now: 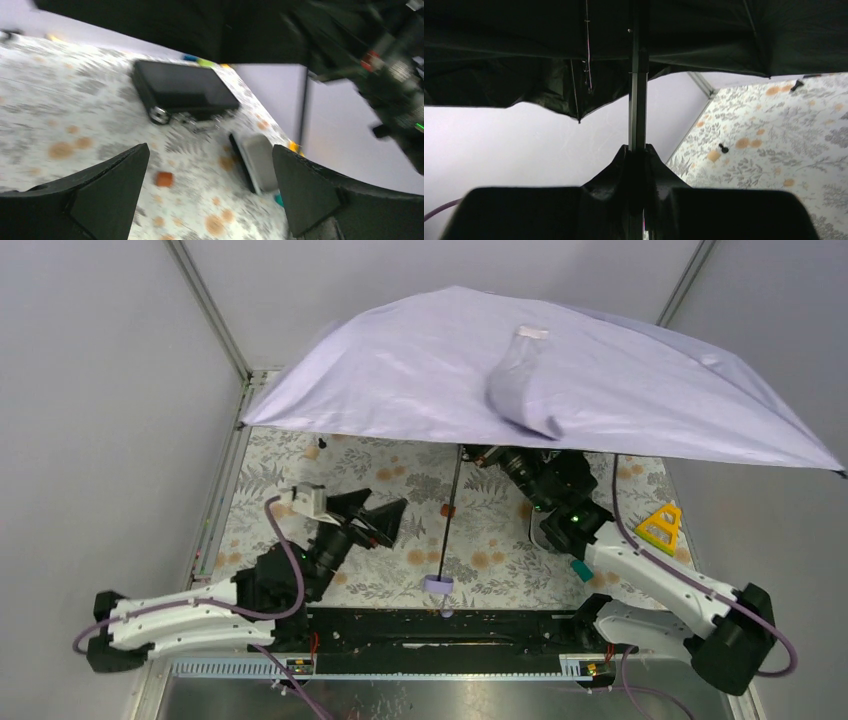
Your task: Open the umbrella
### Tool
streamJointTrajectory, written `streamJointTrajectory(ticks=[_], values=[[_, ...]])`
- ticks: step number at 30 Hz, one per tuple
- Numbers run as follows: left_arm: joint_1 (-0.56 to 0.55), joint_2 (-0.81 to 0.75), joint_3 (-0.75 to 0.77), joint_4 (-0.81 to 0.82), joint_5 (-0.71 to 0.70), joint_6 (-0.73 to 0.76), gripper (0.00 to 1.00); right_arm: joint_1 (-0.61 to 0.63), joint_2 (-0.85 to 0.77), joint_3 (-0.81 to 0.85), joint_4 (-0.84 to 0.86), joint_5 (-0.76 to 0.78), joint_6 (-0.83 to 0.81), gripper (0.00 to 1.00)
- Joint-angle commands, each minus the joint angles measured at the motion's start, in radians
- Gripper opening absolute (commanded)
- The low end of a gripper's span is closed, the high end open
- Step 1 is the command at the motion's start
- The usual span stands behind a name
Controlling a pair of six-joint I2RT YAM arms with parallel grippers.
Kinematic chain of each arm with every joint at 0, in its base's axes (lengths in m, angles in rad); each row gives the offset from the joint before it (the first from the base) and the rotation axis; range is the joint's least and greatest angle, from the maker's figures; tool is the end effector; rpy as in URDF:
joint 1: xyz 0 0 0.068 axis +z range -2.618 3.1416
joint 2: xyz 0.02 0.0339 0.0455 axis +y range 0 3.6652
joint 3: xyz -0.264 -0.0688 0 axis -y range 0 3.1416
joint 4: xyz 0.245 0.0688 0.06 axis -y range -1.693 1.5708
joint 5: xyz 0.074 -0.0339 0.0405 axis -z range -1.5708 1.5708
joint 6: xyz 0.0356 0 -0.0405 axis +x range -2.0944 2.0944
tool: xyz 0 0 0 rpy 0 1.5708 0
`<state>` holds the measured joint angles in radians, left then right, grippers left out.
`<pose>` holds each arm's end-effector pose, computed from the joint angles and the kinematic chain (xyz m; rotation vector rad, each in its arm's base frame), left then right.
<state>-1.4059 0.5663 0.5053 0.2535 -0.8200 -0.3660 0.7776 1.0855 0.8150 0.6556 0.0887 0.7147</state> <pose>0.0490 -0.1357 0.3189 0.0518 1.5006 -0.8833 0.1807 0.1734 0.3805 0.0441 1.2828 1.2488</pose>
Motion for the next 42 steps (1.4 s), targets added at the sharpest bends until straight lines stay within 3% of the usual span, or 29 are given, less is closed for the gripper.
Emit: streamJointTrajectory(ticks=[1,5,11,19,25,27,31,34,42], values=[[0.196,-0.103,0.013,-0.143,0.116,0.055,0.96,-0.07,-0.114,0.032,-0.034,-0.04,-0.017,0.0],[0.332,-0.082,0.106,-0.249,0.161,0.093,0.97,-0.128,-0.175,0.028,-0.127,-0.085,-0.013,0.0],[0.492,0.015,0.24,-0.207,0.278,0.167,0.99,-0.166,-0.224,0.009,-0.203,-0.145,-0.012,0.0],[0.58,0.134,0.28,0.084,0.359,0.22,0.99,-0.172,-0.25,-0.034,-0.18,-0.184,0.033,0.0],[0.672,0.219,0.298,0.189,0.361,0.179,0.98,-0.172,-0.263,-0.065,-0.131,-0.201,0.064,0.0],[0.694,0.232,0.283,0.246,0.364,0.17,0.86,-0.172,-0.266,-0.08,-0.107,-0.198,0.077,0.0],[0.7,0.247,0.221,0.392,0.411,0.205,0.31,-0.172,-0.254,-0.089,-0.091,-0.184,0.076,0.0],[0.7,0.233,0.189,0.402,0.378,0.213,0.02,-0.172,-0.247,-0.088,-0.091,-0.141,0.043,0.0],[0.699,0.005,-0.019,0.36,0.324,0.15,0.0,-0.17,-0.195,-0.071,0.005,0.111,-0.18,0.0]])
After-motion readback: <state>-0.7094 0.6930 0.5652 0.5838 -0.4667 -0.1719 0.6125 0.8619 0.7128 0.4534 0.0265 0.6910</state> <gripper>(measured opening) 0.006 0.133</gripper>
